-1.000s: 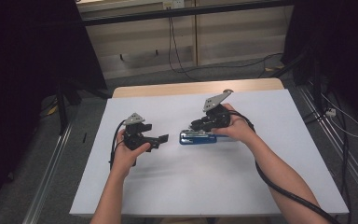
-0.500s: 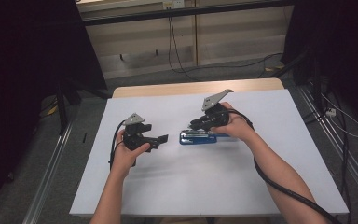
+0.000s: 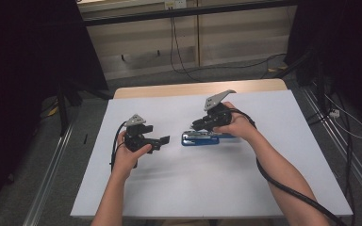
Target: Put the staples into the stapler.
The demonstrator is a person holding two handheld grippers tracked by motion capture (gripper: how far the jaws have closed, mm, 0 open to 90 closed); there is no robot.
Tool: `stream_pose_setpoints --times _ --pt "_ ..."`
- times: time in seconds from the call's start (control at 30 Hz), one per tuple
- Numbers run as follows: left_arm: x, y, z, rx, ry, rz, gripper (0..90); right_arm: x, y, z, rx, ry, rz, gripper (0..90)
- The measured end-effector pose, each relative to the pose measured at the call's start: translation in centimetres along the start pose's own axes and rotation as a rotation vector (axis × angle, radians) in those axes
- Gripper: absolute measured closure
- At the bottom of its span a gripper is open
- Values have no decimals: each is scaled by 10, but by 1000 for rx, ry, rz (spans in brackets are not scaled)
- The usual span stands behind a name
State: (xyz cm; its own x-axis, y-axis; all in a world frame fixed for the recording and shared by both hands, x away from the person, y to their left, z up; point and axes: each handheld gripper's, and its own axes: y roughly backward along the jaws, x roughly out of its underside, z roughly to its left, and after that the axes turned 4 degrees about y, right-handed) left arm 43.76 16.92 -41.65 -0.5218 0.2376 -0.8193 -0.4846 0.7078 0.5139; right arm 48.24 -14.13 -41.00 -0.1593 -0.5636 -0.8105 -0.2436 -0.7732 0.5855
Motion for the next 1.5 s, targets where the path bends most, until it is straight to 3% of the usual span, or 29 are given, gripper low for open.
stream_pose_setpoints --times 0.87,1.5 --pt "1 0 1 4 2 1 63 -3 -13 -4 -36 44 38 794" --pt "1 0 2 5 6 3 62 0 -25 -6 -70 112 83 793"
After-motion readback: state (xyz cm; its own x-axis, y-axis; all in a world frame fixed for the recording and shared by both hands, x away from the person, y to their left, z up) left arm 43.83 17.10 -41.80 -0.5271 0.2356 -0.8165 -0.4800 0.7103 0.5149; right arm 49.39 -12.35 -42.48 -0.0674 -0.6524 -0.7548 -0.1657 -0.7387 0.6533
